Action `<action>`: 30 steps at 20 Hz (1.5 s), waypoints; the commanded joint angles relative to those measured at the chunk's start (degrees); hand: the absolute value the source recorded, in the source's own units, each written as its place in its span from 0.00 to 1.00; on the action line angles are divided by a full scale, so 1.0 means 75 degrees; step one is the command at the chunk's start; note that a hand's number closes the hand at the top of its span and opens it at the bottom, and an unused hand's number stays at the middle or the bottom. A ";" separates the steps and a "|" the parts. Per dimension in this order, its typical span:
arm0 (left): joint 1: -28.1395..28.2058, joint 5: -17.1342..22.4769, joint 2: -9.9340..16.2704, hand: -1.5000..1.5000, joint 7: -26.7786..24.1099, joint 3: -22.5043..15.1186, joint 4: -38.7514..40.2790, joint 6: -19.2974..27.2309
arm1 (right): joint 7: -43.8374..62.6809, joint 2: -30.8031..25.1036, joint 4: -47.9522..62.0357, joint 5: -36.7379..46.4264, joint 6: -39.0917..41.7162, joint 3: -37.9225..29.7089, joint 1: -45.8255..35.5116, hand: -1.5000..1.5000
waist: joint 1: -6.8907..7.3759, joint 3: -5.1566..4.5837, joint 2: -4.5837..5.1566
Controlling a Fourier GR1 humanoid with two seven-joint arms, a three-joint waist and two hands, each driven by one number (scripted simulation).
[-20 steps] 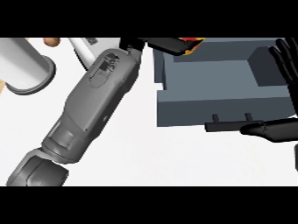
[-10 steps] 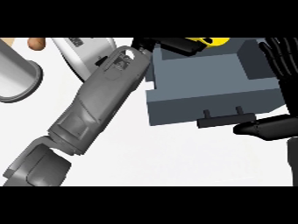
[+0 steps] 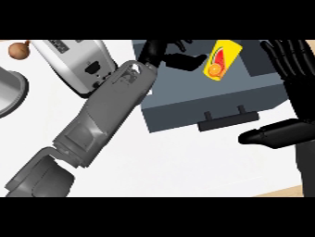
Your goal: Pick up the cup, place it into the drawer and close the drawer
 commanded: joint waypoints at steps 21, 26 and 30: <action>0.0214 0.2412 0.0000 0.00 -0.2113 0.0620 -0.0533 0.0465 | 0.0580 -0.1736 -0.0403 0.1634 0.2824 0.2384 0.0656 0.00 | 0.0814 -0.0008 -0.0260; 0.0724 0.2529 0.0000 0.00 -0.2568 0.0863 -0.0687 -0.0112 | -0.0145 -0.1304 0.0798 0.3368 0.1678 0.2901 0.1084 0.00 | 0.1334 -0.0012 -0.0291; 0.1131 0.2526 0.0112 0.00 -0.2679 0.0885 -0.0847 -0.0402 | -0.0578 -0.1137 0.2674 0.4109 0.1456 0.3283 0.0446 0.00 | 0.1591 -0.0012 -0.0289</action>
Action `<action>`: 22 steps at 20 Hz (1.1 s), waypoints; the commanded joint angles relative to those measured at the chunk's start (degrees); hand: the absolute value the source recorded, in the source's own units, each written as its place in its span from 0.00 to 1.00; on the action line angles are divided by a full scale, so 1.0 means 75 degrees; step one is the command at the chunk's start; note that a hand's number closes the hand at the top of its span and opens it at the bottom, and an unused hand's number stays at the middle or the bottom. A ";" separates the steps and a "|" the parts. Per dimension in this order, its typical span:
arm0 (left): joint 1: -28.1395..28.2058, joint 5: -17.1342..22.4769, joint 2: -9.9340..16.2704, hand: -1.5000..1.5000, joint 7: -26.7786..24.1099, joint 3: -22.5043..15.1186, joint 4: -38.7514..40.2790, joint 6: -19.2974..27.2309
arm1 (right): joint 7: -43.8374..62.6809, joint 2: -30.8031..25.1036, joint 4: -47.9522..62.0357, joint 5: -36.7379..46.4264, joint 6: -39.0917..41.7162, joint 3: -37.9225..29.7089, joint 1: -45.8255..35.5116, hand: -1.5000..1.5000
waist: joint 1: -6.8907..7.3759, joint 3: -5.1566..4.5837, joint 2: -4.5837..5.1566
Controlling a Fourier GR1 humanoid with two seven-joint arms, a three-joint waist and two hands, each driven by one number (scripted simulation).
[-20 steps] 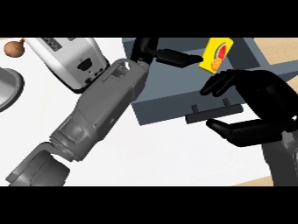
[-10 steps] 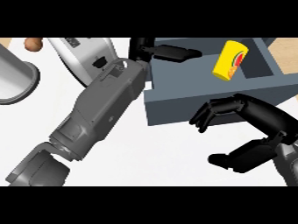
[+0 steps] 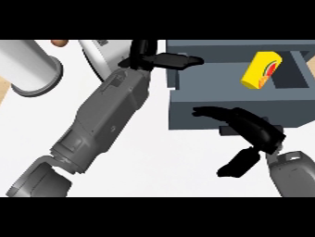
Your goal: Pick up the cup, place it into the drawer and close the drawer
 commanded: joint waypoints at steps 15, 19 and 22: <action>0.1700 0.0165 0.0964 0.00 0.0261 0.0129 -0.1708 -0.0931 | -0.3499 0.0250 0.7210 0.1548 -0.2016 -0.0902 -0.3167 1.00 | 0.0954 0.0029 0.0066; 0.2071 0.0150 0.1274 0.00 0.0389 0.0019 -0.2112 -0.1286 | -0.3378 0.0064 0.7880 0.1182 -0.2158 -0.1637 -0.4123 1.00 | 0.1265 0.0032 0.0073; 0.2243 0.0142 0.1412 0.00 0.0390 0.0017 -0.2203 -0.1401 | -0.3480 -0.0032 0.8349 0.1244 -0.2628 -0.1841 -0.4423 1.00 | 0.1362 0.0036 0.0170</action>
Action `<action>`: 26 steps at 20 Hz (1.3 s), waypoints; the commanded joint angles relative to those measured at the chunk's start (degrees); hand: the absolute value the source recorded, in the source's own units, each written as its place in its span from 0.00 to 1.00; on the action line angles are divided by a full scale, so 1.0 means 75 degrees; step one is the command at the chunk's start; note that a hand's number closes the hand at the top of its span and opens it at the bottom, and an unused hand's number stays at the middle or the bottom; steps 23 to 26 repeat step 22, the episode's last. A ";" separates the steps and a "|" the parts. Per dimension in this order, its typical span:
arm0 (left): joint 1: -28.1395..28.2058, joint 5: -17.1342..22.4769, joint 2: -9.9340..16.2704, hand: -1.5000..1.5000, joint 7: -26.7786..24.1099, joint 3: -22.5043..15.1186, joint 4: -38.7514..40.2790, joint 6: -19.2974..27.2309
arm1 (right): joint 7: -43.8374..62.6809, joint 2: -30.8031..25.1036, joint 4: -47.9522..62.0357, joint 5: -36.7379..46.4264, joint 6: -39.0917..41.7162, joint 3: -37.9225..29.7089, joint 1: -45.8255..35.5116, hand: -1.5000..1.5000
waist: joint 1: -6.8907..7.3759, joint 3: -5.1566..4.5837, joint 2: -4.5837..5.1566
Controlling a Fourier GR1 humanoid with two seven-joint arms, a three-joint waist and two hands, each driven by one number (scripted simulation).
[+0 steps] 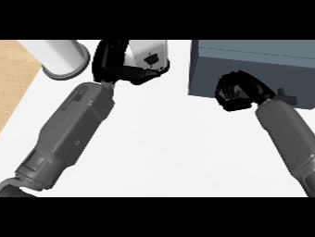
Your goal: Pick up the cup, place it into the drawer and close the drawer
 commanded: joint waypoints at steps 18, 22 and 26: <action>0.0730 0.0049 0.0353 0.00 0.0187 -0.0195 -0.0684 -0.0807 | 0.0473 -0.1251 0.0107 -0.1048 0.0841 -0.1294 -0.1210 1.00 | 0.0664 -0.0016 0.0224; 0.0792 0.0087 0.0434 0.00 0.0264 -0.0196 -0.0761 -0.0945 | 0.0592 -0.1380 -0.0073 -0.1185 0.1106 -0.1344 -0.1118 1.00 | 0.0719 -0.0020 0.0209; 0.0792 0.0087 0.0434 0.00 0.0264 -0.0196 -0.0761 -0.0945 | 0.0592 -0.1380 -0.0073 -0.1185 0.1106 -0.1344 -0.1118 1.00 | 0.0719 -0.0020 0.0209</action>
